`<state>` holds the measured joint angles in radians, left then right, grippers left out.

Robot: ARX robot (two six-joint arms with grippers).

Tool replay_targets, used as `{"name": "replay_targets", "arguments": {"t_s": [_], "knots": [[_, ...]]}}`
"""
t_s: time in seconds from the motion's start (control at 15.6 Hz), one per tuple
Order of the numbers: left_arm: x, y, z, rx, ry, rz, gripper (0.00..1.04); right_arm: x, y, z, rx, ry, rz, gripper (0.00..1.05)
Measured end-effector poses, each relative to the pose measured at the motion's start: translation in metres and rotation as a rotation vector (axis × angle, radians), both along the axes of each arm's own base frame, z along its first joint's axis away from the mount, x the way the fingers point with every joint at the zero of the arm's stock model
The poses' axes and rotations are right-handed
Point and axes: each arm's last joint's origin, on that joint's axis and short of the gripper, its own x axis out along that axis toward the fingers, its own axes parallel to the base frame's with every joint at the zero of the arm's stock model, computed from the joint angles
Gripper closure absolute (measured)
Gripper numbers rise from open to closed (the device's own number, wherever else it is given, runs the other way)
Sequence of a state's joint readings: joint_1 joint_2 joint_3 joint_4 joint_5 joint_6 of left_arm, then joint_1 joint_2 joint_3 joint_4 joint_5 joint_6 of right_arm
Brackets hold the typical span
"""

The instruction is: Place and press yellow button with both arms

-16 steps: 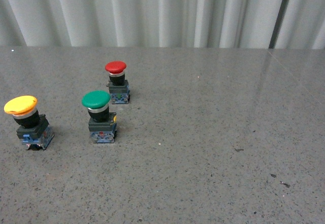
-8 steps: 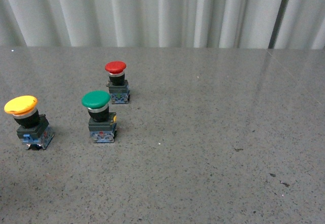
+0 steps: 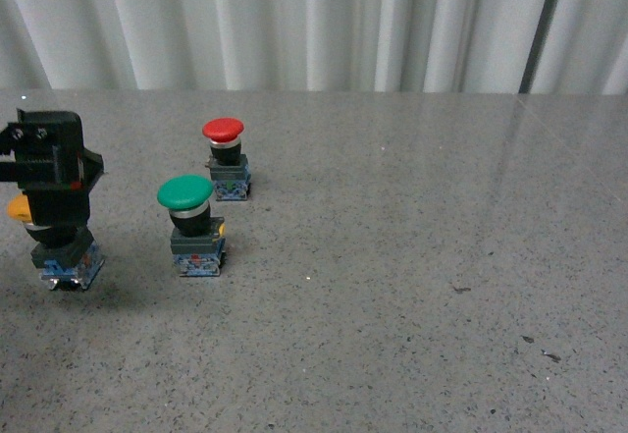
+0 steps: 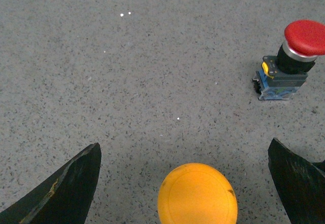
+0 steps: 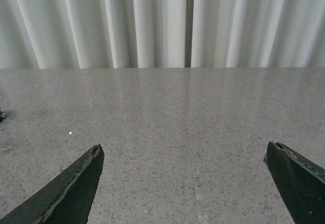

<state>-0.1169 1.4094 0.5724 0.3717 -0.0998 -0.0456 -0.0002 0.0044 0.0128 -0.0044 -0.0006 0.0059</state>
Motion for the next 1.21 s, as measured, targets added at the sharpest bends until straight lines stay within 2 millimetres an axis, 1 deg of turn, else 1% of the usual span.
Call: {"name": "replay_targets", "arguments": {"t_s": [0.19,0.26,0.32,0.38,0.45,0.51,0.58,0.64,0.83,0.89,1.02,1.15,1.21], "knots": [[0.001,-0.004,-0.009,0.002,0.024,-0.019,0.07,0.000,0.000,0.000,0.000,0.000,0.000,0.06],[-0.001,-0.005,-0.012,0.015,0.035,-0.031,0.31,0.000,0.000,0.000,0.000,0.000,0.000,0.06],[-0.008,-0.007,-0.011,0.034,0.042,-0.039,0.68,0.000,0.000,0.000,0.000,0.000,0.000,0.06],[-0.018,-0.022,0.043,0.040,-0.093,-0.083,0.69,0.000,0.000,0.000,0.000,0.000,0.000,0.06],[-0.014,-0.030,0.058,0.027,-0.137,-0.102,0.69,0.000,0.000,0.000,0.000,0.000,0.000,0.06],[-0.006,-0.045,0.080,0.000,-0.197,-0.126,0.69,0.000,0.000,0.000,0.000,0.000,0.000,0.06],[0.003,-0.063,0.095,-0.030,-0.226,-0.165,0.69,0.000,0.000,0.000,0.000,0.000,0.000,0.06],[0.015,-0.089,0.103,-0.071,-0.219,-0.219,0.69,0.000,0.000,0.000,0.000,0.000,0.000,0.06],[0.037,-0.138,0.099,-0.136,-0.148,-0.296,0.69,0.000,0.000,0.000,0.000,0.000,0.000,0.06],[0.046,-0.163,0.093,-0.158,-0.114,-0.316,0.69,0.000,0.000,0.000,0.000,0.000,0.000,0.06],[0.054,-0.202,0.074,-0.178,-0.042,-0.332,0.69,0.000,0.000,0.000,0.000,0.000,0.000,0.06],[0.054,-0.225,0.055,-0.179,0.012,-0.328,0.69,0.000,0.000,0.000,0.000,0.000,0.000,0.06],[0.053,-0.235,0.041,-0.176,0.049,-0.316,0.69,0.000,0.000,0.000,0.000,0.000,0.000,0.06]]}}
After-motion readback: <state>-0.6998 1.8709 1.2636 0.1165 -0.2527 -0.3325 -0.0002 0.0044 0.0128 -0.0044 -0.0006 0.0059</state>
